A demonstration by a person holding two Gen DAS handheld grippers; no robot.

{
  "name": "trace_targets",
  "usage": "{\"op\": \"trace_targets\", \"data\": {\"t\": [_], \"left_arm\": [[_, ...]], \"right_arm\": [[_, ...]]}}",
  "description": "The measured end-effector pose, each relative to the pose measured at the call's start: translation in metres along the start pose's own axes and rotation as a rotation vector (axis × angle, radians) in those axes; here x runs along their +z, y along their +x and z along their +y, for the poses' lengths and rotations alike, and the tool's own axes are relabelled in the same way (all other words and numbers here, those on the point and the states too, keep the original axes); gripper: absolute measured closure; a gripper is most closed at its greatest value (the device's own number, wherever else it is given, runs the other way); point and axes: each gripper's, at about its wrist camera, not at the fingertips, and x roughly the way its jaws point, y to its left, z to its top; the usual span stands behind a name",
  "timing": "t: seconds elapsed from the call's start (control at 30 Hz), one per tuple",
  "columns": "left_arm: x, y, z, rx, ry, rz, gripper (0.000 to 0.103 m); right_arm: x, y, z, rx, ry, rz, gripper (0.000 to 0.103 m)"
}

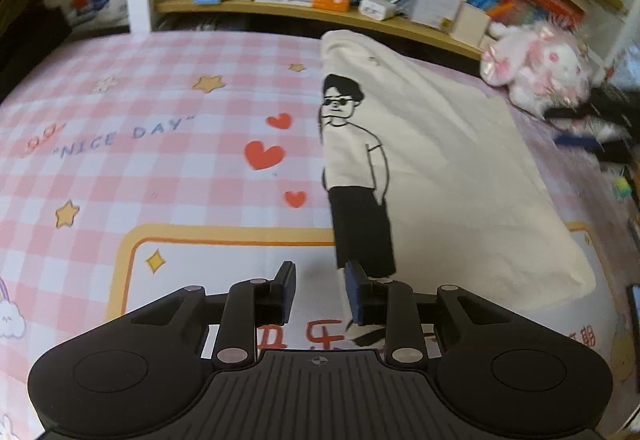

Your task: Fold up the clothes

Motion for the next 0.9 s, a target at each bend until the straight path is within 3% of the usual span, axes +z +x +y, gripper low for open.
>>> {"op": "trace_targets", "data": {"t": [0.13, 0.3, 0.5, 0.63, 0.7, 0.73, 0.77, 0.8, 0.87, 0.9], "left_arm": [[0.000, 0.004, 0.015, -0.052, -0.066, 0.005, 0.067], [-0.004, 0.009, 0.022, -0.102, -0.119, 0.024, 0.064], [-0.009, 0.011, 0.025, -0.139, -0.146, 0.030, 0.062], [-0.013, 0.010, 0.029, -0.174, -0.204, 0.032, 0.067], [-0.016, 0.010, 0.028, -0.196, -0.227, 0.032, 0.068], [-0.017, 0.011, 0.027, -0.209, -0.236, 0.034, 0.070], [-0.018, 0.013, 0.026, -0.222, -0.246, 0.038, 0.076], [-0.020, 0.015, 0.025, -0.233, -0.259, 0.050, 0.090], [-0.021, 0.015, 0.022, -0.251, -0.277, 0.047, 0.099], [-0.021, 0.011, 0.021, -0.260, -0.279, 0.032, 0.100]], "right_arm": [[-0.036, -0.029, 0.008, 0.026, -0.023, 0.039, 0.049], [-0.084, -0.060, -0.007, -0.027, -0.019, 0.102, 0.037], [-0.119, -0.067, -0.022, -0.042, 0.084, 0.152, 0.037], [-0.134, -0.067, -0.023, -0.045, 0.114, 0.163, 0.046], [-0.137, -0.066, -0.020, -0.045, 0.115, 0.165, 0.053], [-0.138, -0.065, -0.019, -0.043, 0.118, 0.169, 0.062], [-0.140, -0.063, -0.018, -0.039, 0.119, 0.172, 0.069], [-0.142, -0.061, -0.016, -0.036, 0.120, 0.176, 0.072], [-0.143, -0.057, -0.013, -0.032, 0.113, 0.194, 0.092], [-0.144, -0.055, -0.012, -0.023, 0.115, 0.202, 0.092]]}}
